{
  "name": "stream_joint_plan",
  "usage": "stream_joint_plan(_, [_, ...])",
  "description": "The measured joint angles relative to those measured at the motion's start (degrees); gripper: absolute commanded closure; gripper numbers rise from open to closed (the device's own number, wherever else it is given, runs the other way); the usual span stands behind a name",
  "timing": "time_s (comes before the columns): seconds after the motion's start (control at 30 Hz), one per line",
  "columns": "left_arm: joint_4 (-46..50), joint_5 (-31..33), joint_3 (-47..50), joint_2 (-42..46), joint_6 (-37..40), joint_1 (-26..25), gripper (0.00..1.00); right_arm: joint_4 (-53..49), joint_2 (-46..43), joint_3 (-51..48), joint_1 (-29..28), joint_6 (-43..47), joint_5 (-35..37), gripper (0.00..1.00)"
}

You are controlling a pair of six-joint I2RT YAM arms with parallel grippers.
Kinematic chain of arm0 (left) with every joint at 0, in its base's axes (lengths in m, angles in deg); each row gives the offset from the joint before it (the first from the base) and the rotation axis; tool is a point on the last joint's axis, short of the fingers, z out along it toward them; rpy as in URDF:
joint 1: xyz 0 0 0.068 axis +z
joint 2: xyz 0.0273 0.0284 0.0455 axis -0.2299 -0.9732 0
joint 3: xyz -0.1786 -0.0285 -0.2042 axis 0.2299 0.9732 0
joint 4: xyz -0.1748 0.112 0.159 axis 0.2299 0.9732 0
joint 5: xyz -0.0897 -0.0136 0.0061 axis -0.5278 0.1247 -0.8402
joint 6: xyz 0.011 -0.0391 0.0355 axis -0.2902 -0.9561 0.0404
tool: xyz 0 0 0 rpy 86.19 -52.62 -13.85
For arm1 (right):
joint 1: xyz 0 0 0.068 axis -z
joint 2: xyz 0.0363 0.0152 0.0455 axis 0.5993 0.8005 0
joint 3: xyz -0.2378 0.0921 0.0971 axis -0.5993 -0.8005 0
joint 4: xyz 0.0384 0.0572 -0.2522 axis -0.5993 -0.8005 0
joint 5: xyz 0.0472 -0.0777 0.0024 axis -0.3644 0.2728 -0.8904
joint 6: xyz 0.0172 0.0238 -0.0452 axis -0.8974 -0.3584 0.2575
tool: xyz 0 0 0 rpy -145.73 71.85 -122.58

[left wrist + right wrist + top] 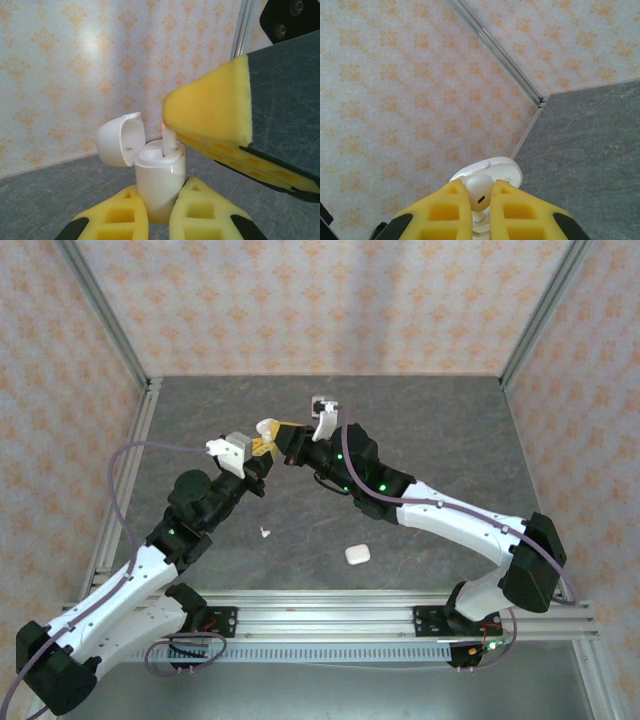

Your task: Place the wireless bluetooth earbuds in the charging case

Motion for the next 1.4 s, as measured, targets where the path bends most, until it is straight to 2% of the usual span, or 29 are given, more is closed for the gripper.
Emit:
stream_joint_plan(0.17, [0.59,0.0,-0.55,0.0,0.0,0.0,1.0,0.28,-0.02,-0.15,0.0,-0.07,-0.02,0.87])
stream_joint_plan(0.4, [1.44,-0.02,-0.59,-0.28,0.0,0.0,1.0,0.87,-0.2,-1.29,0.0,-0.17,-0.02,0.8])
stream_joint_plan(1.0, [1.49,0.02,-1.03,-0.39,-0.42,0.02,1.0,0.63,-1.01,-1.4,0.0,-0.2,-1.46,0.53])
stream_joint_plan(1.2, [1.42,0.0,-1.81,-0.37,-0.42,0.0,1.0,-3.93,-1.95,-0.13,0.0,-0.17,-3.04,0.46])
stream_joint_plan(1.4, [1.46,-0.11,-1.84,-0.37,-0.42,0.0,1.0,-12.09,-4.7,5.25,0.0,0.11,-4.57,0.42])
